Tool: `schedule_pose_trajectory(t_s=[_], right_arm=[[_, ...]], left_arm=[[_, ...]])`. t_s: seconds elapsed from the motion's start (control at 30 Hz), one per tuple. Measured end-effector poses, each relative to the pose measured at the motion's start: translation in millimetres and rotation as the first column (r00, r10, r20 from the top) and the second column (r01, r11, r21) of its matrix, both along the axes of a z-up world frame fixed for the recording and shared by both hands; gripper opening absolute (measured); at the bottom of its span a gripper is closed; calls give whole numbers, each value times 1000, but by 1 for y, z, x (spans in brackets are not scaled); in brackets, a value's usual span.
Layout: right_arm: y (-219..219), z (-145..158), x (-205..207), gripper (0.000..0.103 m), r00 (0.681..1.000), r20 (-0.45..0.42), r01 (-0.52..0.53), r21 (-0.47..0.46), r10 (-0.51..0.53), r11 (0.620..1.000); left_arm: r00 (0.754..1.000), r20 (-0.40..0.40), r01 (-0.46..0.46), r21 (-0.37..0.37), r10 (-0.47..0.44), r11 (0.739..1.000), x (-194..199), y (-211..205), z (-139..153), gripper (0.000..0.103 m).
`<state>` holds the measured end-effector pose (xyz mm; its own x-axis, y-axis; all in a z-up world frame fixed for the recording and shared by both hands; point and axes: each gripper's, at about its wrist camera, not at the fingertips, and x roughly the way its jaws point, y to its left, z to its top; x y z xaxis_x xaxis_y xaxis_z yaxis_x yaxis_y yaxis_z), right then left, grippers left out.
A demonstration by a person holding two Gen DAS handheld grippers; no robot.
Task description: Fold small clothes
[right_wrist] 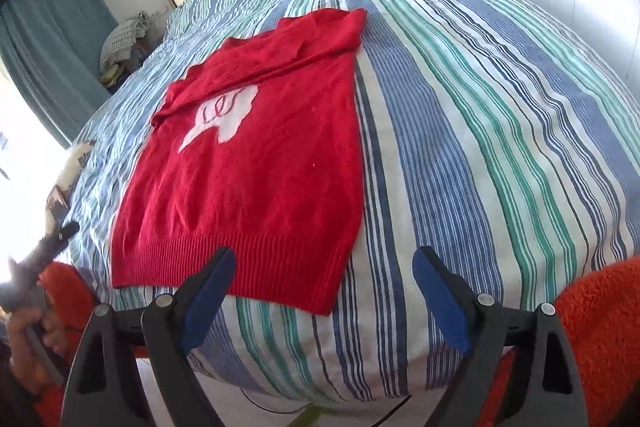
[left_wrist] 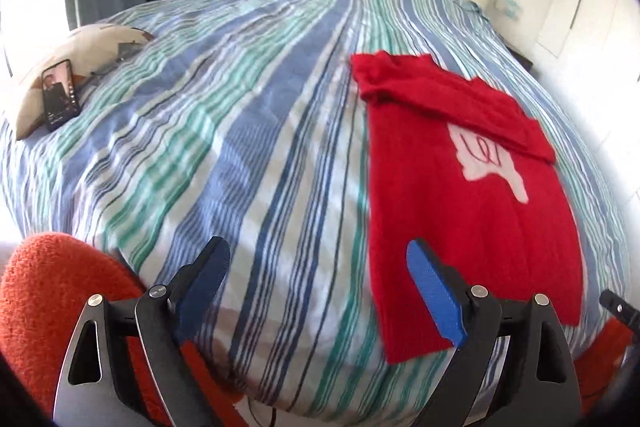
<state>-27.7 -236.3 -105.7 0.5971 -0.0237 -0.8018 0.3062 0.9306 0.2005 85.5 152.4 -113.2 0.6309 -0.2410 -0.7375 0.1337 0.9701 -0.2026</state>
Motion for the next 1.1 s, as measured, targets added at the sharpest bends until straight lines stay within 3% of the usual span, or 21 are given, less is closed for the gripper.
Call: schedule_pose_trajectory(t_s=[0.23,0.43,0.7,0.8,0.93,0.97,1.07,1.1], right_arm=[[12,1,-1,89,999,-6,-47,-35,47,998],[18,0,0,89,997,-11,-72,-49,71,996],[-6,13,-10,89,998,59,38,-15,-37,999],[-21,5,-12,89,995,22,98,49,-99,994],[-21,0,-9,89,998,8,61,107,-62,992],[-17,0,-6,89,999,13,29,121,-31,992],[-3,-13,2,89,998,-30,-44,172,50,984],[0,-16,4,89,997,-45,-53,177,62,983]], left_arm=[[997,-12,-80,-40,79,996,7,18,-1,91],[996,-9,-91,-61,90,994,6,22,-2,91],[994,-43,94,-52,-96,994,-9,1,-6,91],[992,-53,113,-66,-117,991,-11,-1,-7,91],[979,-141,131,-114,-147,985,-2,-4,-20,91],[970,-179,146,-115,-165,983,0,-8,-26,90],[937,-247,219,-135,-247,966,-1,-23,-40,68],[928,-253,245,-136,-272,960,-3,-28,-42,67]])
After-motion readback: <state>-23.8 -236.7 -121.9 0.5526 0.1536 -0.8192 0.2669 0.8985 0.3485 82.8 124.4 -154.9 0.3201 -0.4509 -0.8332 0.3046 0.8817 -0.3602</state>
